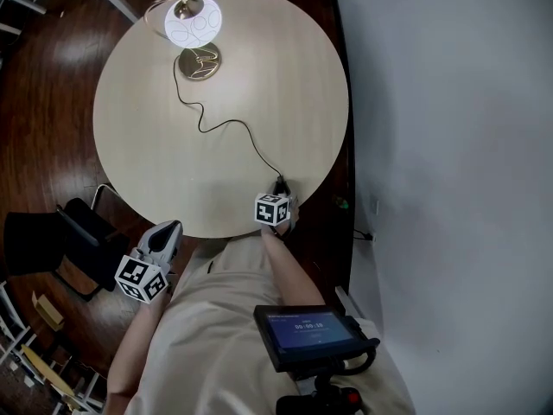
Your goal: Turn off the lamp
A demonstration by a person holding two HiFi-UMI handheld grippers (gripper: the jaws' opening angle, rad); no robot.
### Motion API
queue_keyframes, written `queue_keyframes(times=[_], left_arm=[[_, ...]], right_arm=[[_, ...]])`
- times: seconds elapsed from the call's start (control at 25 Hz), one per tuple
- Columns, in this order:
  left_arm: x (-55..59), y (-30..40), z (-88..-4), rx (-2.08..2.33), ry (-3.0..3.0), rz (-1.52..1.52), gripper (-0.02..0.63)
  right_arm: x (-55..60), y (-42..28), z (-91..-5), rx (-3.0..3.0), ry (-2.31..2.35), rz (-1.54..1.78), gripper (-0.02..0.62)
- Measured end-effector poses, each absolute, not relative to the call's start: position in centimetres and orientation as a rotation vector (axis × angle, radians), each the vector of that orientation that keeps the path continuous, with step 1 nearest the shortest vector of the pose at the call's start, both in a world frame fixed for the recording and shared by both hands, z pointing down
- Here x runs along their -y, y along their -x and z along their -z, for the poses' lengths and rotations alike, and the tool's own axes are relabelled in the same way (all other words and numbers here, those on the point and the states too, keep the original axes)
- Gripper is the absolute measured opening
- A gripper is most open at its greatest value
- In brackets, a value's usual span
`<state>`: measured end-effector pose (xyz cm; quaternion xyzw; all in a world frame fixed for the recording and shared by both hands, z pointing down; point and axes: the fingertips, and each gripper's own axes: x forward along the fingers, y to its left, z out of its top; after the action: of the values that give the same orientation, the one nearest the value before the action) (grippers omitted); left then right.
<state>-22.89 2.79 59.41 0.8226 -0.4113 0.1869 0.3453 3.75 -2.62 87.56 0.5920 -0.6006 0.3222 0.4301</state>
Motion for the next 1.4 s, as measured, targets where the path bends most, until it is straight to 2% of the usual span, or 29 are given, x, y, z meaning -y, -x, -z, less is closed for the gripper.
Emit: queue_keyframes(times=[1.4], left_arm=[[-0.3, 21.6, -59.2, 1.051, -2.157, -0.463, 0.001]], right_arm=[[3.7, -3.4, -87.9, 1.563, -1.301, -0.755, 0.066]])
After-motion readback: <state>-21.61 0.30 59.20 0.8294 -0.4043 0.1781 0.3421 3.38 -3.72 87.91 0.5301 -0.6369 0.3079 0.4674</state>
